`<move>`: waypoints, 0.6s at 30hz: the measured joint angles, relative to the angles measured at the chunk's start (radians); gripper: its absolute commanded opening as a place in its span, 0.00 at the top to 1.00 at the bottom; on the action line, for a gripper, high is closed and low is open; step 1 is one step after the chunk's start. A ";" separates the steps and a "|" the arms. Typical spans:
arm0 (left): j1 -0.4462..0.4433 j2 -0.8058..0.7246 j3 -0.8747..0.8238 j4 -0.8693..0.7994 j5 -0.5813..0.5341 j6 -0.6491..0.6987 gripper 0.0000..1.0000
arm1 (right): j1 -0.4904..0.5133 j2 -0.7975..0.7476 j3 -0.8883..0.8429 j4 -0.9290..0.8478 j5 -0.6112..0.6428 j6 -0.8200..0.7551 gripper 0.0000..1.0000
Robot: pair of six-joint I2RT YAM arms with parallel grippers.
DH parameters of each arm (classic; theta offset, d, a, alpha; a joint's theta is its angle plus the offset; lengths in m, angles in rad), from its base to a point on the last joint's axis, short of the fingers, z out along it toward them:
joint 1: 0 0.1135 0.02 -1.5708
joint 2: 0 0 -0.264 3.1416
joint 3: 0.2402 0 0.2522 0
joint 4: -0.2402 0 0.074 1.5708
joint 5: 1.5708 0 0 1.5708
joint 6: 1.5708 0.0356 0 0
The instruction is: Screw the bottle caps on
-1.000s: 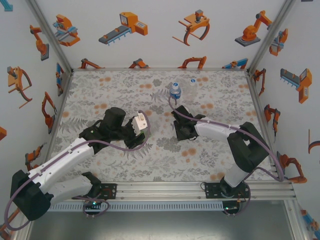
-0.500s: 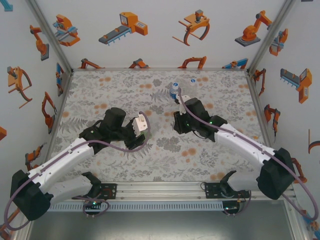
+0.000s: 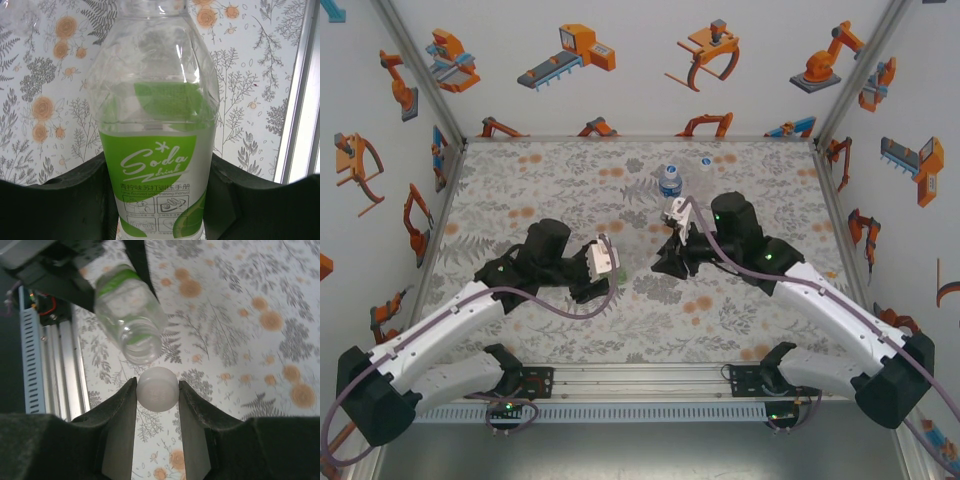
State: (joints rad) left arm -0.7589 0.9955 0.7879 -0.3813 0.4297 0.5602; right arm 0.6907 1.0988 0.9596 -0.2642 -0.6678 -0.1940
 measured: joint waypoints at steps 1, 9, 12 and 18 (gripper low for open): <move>0.000 -0.003 0.000 0.000 0.006 0.006 1.00 | 0.000 -0.001 0.002 0.001 -0.036 -0.026 0.77; -0.002 -0.051 -0.030 -0.006 0.079 0.082 1.00 | 0.010 -0.003 0.003 0.017 -0.155 -0.126 0.77; -0.006 -0.070 -0.042 -0.014 0.108 0.106 1.00 | 0.013 -0.003 0.003 0.024 -0.170 -0.140 0.77; -0.006 -0.067 -0.044 -0.026 0.151 0.123 1.00 | 0.016 0.009 0.015 0.042 -0.230 -0.154 0.79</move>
State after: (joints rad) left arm -0.7654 0.9283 0.7441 -0.4076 0.5804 0.6830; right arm 0.7063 1.1076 0.9749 -0.2226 -0.8982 -0.3477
